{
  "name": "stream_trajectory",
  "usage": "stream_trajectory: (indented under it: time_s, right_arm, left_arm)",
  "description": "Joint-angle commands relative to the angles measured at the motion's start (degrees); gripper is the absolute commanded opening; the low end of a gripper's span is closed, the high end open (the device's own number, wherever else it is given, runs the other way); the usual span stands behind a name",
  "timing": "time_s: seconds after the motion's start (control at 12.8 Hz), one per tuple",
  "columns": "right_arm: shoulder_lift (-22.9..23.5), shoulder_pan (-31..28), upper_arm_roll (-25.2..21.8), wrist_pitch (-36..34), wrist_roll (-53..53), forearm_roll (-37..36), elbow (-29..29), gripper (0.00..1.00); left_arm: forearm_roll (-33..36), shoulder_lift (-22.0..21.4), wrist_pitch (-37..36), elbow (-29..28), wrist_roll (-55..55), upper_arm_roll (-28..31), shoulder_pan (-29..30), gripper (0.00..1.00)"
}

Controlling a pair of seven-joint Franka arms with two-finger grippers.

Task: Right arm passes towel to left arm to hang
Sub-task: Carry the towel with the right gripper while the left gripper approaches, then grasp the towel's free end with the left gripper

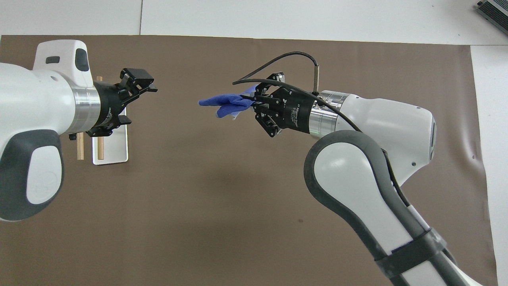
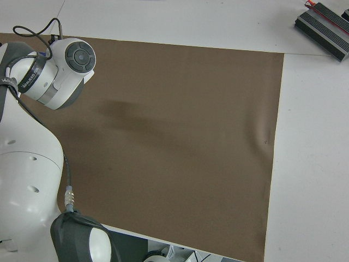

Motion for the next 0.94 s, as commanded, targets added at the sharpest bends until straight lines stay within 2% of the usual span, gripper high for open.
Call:
stream_trajectory:
  time_s: [0.0, 0.08, 0.23, 0.47, 0.55, 0.86]
  right_arm:
    - [-0.2, -0.1, 0.1, 0.4, 0.2, 1.7, -0.2, 0.0]
    - [-0.2, -0.1, 0.5, 0.6, 1.5, 1.7, -0.2, 0.0]
    - [-0.2, -0.1, 1.2, 3.0, 5.0, 3.8, -0.2, 0.0]
    - [0.4, 2.0, 1.3, 11.1, 5.5, 14.2, -0.2, 0.0]
    - [0.4, 2.7, 1.3, 12.1, 5.5, 15.5, -0.2, 0.0]
    - [0.5, 5.1, 1.3, 14.1, 5.4, 15.8, -0.1, 0.0]
  left_arm:
    - [-1.5, -3.8, 13.3, -8.4, -10.6, -2.6, 1.2, 1.0]
    - [-1.5, -3.5, 17.3, -9.3, -15.3, -2.8, 1.2, 1.0]
    - [-1.5, -2.9, 19.9, -10.0, -20.5, -4.2, 1.2, 1.0]
    - [-1.5, -0.2, 25.8, -10.8, -28.6, -6.9, 1.3, 1.0]
    - [-1.5, 1.6, 27.9, -10.6, -30.7, -7.9, 1.3, 1.0]
    - [-1.4, 4.2, 34.6, -9.9, -35.4, -10.4, 1.4, 1.0]
